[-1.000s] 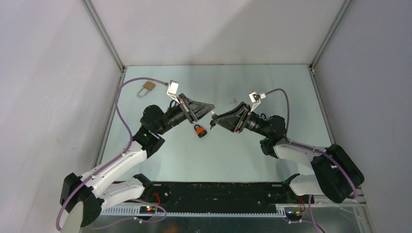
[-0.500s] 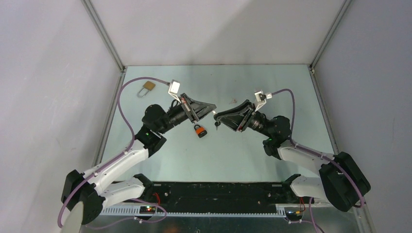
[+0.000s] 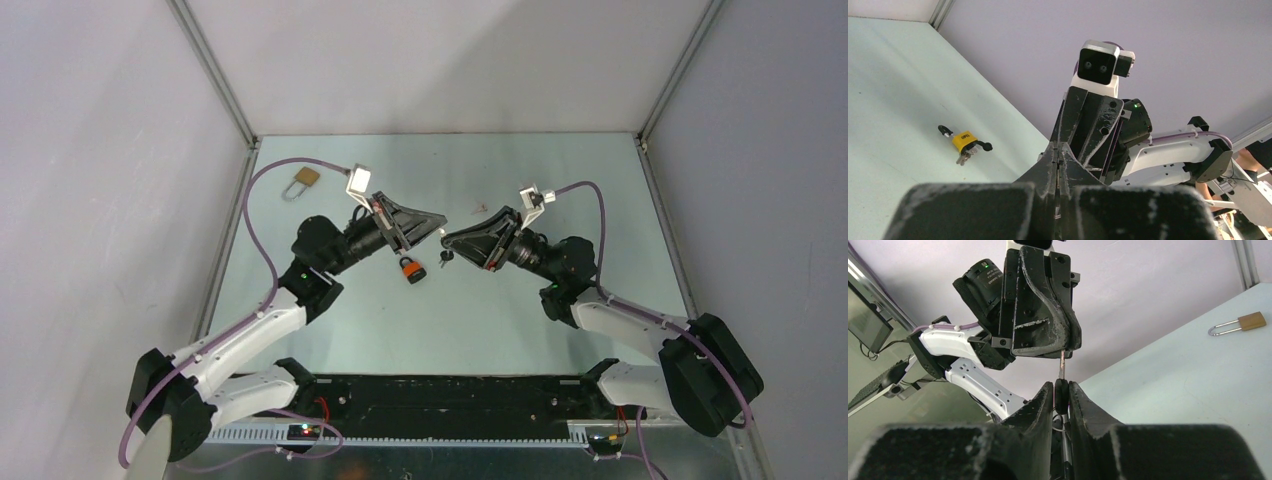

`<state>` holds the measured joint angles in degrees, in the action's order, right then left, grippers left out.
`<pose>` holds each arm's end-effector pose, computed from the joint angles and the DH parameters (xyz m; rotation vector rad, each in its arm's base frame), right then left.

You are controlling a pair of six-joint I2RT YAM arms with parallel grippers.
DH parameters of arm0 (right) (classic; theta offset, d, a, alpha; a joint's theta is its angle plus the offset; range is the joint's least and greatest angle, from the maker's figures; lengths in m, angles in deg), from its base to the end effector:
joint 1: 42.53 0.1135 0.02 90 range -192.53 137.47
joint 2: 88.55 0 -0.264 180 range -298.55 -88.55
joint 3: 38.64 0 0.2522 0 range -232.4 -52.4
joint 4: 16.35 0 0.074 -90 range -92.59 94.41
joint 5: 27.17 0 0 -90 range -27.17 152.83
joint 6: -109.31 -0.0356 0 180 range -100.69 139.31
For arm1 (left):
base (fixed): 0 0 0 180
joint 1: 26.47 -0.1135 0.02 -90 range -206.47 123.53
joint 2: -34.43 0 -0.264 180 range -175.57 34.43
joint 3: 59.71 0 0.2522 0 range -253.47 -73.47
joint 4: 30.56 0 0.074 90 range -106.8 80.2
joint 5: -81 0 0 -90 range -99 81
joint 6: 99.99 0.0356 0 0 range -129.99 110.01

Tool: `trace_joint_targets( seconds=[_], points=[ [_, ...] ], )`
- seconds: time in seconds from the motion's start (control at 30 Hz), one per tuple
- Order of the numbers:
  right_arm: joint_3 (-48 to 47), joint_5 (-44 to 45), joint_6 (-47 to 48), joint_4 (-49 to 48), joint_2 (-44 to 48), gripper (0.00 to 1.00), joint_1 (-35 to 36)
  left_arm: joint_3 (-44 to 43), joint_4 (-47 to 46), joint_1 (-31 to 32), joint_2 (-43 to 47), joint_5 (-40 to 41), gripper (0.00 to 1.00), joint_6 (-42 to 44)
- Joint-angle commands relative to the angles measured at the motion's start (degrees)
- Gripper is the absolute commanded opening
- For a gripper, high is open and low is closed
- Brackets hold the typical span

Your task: Unlock with the key

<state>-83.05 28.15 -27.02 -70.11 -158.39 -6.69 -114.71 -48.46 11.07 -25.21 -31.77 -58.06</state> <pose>0.1889 0.1614 0.3020 -0.5043 1.2256 1.5692 0.1834 -0.1583 0.3454 0.2397 1.5126 -1.4931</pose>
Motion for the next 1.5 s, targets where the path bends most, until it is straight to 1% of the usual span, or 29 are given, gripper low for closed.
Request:
trace_joint_targets(
  seconds=[0.0, 0.1, 0.13, 0.17, 0.3, 0.37, 0.4, 0.43, 0.47, 0.5, 0.53, 0.57, 0.6, 0.63, 0.67, 0.7, 0.73, 0.83, 0.93, 0.97, 1.0, 1.03, 1.1, 1.23, 1.47],
  points=[
    [-2.5, 0.6, 1.0, -1.7, 0.2, 0.19, 0.4, -0.1, -2.8, 0.7, 0.1, -0.8, 0.0, -0.5],
    [-2.6, 0.6, 0.9, -1.4, 0.4, 0.09, 0.5, 0.1, -2.9, 0.7, 0.3, -0.6, 0.0, -0.2],
    [-2.6, 0.5, 1.0, -1.2, 0.5, 0.02, 0.5, 0.1, -2.9, 0.7, 0.5, -0.3, 0.0, 0.0],
    [-2.5, 0.5, 1.2, -0.9, 0.6, 0.0, 0.5, 0.2, -2.9, 0.6, 0.6, 0.0, 0.0, 0.2],
    [-2.5, 0.3, 1.8, 0.9, 1.4, 0.0, 0.3, 0.5, -2.7, 0.4, 1.0, 2.1, 0.01, 0.8],
    [-2.5, 0.3, 2.8, 3.3, 2.2, 0.0, 0.3, 0.6, -1.1, 0.1, 1.3, 3.5, 0.14, 1.3],
    [-2.5, 0.3, 3.8, 5.5, 2.9, 0.0, 0.2, 0.6, 0.9, 0.0, 1.7, 4.1, 0.25, 1.6],
    [-2.3, 0.8, 4.2, 6.6, 3.3, 0.0, 0.2, 0.3, 2.5, -0.3, 2.0, 5.5, 0.28, 2.7],
    [-2.0, 1.0, 5.1, 9.0, 4.3, 0.0, 0.1, 0.0, 6.0, -0.4, 2.7, 6.2, 0.37, 3.4],
    [-1.9, 1.6, 5.6, 10.2, 4.7, 0.0, 0.0, -0.5, 7.9, -0.5, 3.1, 8.4, 0.43, 5.0],
    [-1.9, 2.0, 6.8, 13.7, 5.8, 0.0, -0.1, -0.8, 12.1, -0.6, 4.1, 9.8, 0.55, 5.8],
    [-1.9, 2.8, 7.5, 15.7, 6.3, 0.0, -0.2, -1.6, 14.4, -0.6, 5.1, 13.0, 0.6, 7.4],
    [-1.9, 3.9, 8.8, 19.4, 7.4, 0.0, -0.2, -2.2, 19.5, -0.7, 5.6, 14.9, 0.68, 8.1],
    [-1.9, 4.7, 9.4, 21.5, 8.0, 0.0, -0.2, -3.3, 22.0, -0.7, 6.3, 19.0, 0.72, 9.4],
    [-1.9, 6.3, 10.5, 25.5, 9.2, 0.0, -0.2, -4.8, 27.5, -0.8, 6.5, 20.8, 0.77, 10.0],
    [-1.9, 7.0, 11.1, 27.4, 9.7, 0.0, -0.2, -5.6, 30.6, -0.8, 6.6, 25.4, 0.79, 10.9],
    [-1.9, 8.1, 12.5, 30.7, 10.8, 0.0, -0.1, -7.5, 36.0, -0.9, 6.5, 29.5, 0.83, 11.3],
    [-1.9, 10.5, 15.2, 37.1, 12.7, 0.0, 0.2, -9.8, 44.7, -1.3, 4.6, 34.9, 0.88, 11.2],
    [-1.9, 13.5, 16.5, 42.0, 13.6, 0.0, 0.4, -12.7, 54.2, -2.4, 1.4, 38.3, 0.91, 7.7],
    [-1.9, 13.9, 17.0, 43.4, 14.0, 0.0, 0.6, -13.5, 58.7, -2.6, -1.1, 38.8, 0.93, 7.0],
    [-1.9, 14.5, 17.2, 44.1, 14.1, 0.0, 0.7, -15.9, 61.1, -3.0, -2.7, 39.7, 0.93, 5.6],
    [-1.9, 14.8, 17.6, 45.2, 14.4, 0.0, 0.7, -17.2, 66.1, -3.3, -5.9, 40.0, 0.94, 5.1],
    [-1.9, 15.7, 18.1, 46.9, 14.8, 0.0, 0.9, -20.9, 71.7, -3.8, -11.2, 39.8, 0.95, 4.6],
    [-1.9, 17.0, 18.9, 50.0, 15.6, 0.0, 1.1, -27.8, 79.0, -4.0, -21.2, 36.5, 0.98, 4.6],
    [-1.9, 18.7, 20.5, 54.7, 17.4, 0.0, 2.0, -35.9, 84.6, -3.9, -35.0, 33.6, 1.0, 0.2]
  ],
)
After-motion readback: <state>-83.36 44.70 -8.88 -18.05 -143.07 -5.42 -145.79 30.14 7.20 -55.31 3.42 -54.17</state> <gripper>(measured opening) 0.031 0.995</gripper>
